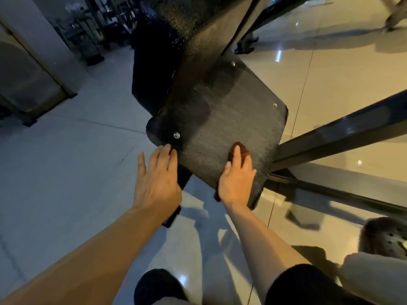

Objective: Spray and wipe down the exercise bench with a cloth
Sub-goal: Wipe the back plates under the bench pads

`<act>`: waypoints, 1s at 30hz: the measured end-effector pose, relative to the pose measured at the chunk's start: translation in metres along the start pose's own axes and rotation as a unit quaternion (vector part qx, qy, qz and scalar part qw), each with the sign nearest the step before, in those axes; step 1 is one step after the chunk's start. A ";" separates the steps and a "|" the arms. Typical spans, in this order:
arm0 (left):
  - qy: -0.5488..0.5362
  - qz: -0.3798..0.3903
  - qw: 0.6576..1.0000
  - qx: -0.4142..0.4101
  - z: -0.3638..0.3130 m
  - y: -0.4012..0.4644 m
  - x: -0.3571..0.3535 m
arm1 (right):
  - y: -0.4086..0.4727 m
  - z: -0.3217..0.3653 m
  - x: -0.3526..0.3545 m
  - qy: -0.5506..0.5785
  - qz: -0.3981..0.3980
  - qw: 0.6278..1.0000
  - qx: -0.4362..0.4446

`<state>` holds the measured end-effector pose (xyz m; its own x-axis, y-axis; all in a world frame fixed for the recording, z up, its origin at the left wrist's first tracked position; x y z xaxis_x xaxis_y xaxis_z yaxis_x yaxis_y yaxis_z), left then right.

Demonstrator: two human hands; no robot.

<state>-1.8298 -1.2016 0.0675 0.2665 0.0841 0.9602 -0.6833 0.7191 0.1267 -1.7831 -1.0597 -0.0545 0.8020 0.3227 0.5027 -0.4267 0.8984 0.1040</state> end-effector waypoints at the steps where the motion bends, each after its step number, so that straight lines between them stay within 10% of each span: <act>1: 0.005 0.008 1.000 -0.019 -0.004 0.001 -0.001 | -0.002 -0.021 0.008 0.006 -0.008 0.998 -0.060; 5: 0.026 0.043 0.997 -0.051 -0.014 0.003 -0.003 | -0.007 -0.029 0.014 0.047 -0.028 0.990 -0.126; 12: 0.043 0.046 0.997 -0.041 -0.022 0.007 0.000 | -0.024 0.060 -0.008 0.026 0.132 0.975 0.177; 21: 0.022 0.036 0.996 -0.082 -0.040 0.017 -0.004 | 0.015 -0.043 0.027 0.026 0.014 0.989 -0.146; 30: 0.015 0.017 0.999 -0.037 -0.033 0.039 0.000 | 0.025 0.058 -0.002 0.095 0.125 0.975 0.154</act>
<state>-1.8344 -1.1510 0.0641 0.2651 0.1292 0.9555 -0.6405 0.7644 0.0743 -1.8196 -1.0557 -0.0031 0.7068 0.5961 0.3811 -0.7013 0.6612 0.2664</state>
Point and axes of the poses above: each hand's wrist, its own y-axis towards the middle knuckle, its own x-axis out of the back of the hand, z = x × y, the point moved 1 cm from there along y, towards the middle knuckle, and after that the axes turned 1 degree about z, right-handed, at the moved point
